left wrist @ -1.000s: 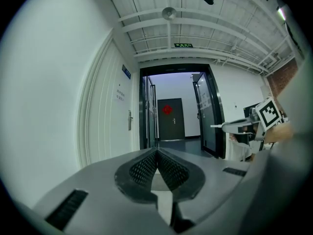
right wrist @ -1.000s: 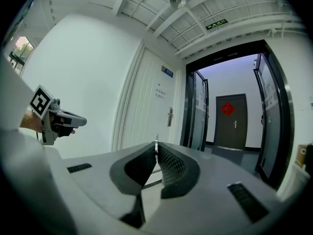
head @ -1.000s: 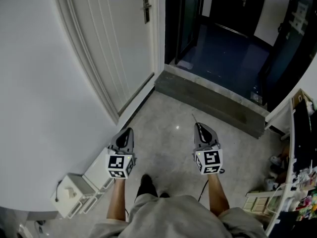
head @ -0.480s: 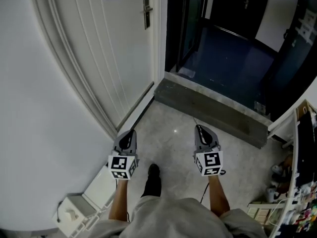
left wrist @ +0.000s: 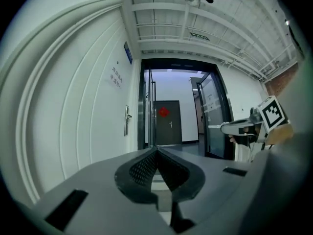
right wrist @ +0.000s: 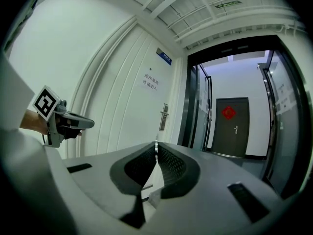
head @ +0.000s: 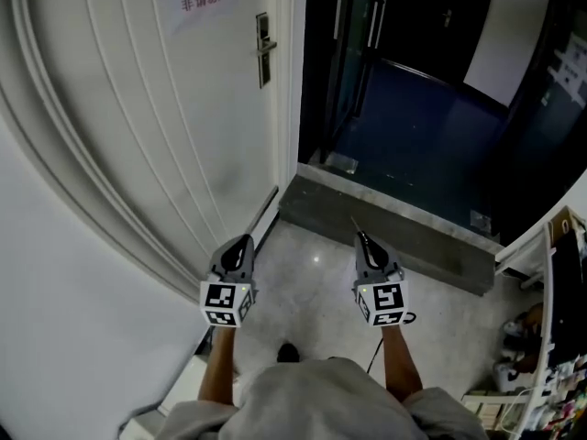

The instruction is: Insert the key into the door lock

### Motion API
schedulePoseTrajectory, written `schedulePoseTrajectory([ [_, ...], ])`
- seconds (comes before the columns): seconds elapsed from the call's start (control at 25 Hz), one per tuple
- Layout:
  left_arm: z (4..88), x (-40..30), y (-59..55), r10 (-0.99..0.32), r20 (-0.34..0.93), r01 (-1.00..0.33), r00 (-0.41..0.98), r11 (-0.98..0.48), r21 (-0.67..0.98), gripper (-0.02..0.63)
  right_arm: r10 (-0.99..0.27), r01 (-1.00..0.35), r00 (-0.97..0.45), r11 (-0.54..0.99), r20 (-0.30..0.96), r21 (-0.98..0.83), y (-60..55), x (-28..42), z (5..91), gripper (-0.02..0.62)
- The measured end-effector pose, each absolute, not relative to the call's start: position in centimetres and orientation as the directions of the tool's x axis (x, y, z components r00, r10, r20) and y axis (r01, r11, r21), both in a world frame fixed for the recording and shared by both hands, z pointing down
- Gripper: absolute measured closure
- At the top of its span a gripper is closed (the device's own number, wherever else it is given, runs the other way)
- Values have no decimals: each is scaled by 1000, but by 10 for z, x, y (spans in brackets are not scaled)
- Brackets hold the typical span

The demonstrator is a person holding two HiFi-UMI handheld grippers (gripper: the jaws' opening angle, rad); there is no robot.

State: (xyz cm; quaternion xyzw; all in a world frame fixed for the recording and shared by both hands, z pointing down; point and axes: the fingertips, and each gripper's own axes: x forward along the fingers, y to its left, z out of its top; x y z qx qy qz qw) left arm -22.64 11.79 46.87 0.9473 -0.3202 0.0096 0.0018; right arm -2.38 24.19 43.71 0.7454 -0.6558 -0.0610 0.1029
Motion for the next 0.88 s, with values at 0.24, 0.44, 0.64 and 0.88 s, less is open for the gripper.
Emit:
schedulePoseTrajectory([
  [0.24,475,-199,59,-586,47,-586,809,-810,-14,588,-988,-970,132,-112,78,217,179,-7,455,566],
  [0.44,483,-171,19,-573,71,-574,816,-819,-15,588,-986,-973,129,-107,101,204,137,17,466,566],
  [0.64,494,-134,-21,-569,79,-570,818,-822,-18,588,-988,-977,106,-83,111,196,90,45,481,566],
  [0.88,499,-95,-99,-609,93,-610,788,-792,-24,588,-994,-979,50,-31,94,199,2,87,483,566],
])
